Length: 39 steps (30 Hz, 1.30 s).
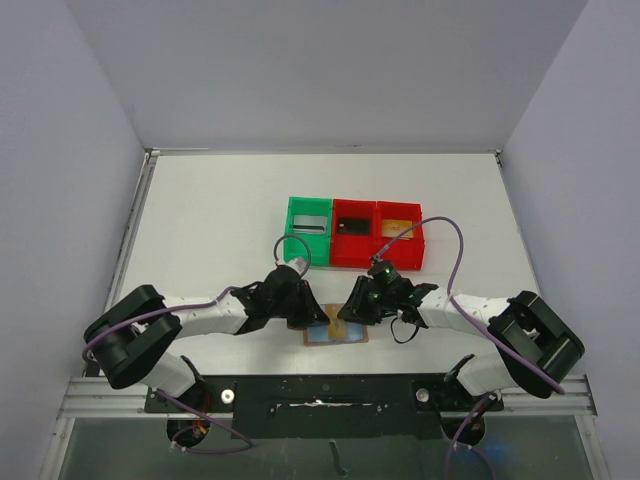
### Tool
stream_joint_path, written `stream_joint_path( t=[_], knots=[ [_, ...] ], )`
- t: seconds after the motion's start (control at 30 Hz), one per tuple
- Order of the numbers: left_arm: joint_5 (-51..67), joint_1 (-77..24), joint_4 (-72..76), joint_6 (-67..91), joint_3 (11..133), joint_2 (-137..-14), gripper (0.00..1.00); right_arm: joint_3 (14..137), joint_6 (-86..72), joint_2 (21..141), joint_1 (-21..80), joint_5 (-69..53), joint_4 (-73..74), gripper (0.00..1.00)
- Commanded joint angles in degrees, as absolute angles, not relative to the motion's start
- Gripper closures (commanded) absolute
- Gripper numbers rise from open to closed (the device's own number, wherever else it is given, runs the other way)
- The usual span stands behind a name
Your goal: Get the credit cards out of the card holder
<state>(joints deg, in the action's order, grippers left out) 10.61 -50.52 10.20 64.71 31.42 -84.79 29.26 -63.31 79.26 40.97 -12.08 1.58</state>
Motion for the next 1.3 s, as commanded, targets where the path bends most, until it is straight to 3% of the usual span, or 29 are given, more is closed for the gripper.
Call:
stream_joint_path(
  t=[0.0,1.27],
  knots=[
    [10.52,-50.21,13.45,64.78,30.96,-82.9,0.96,29.0,-62.93,79.69,41.19,-10.57,3.6,0.74],
    [11.25,-49.74,15.03,65.83,26.86,-79.95,1.0,29.3,-62.27,79.16,40.12,-11.34,3.78,0.74]
  ],
)
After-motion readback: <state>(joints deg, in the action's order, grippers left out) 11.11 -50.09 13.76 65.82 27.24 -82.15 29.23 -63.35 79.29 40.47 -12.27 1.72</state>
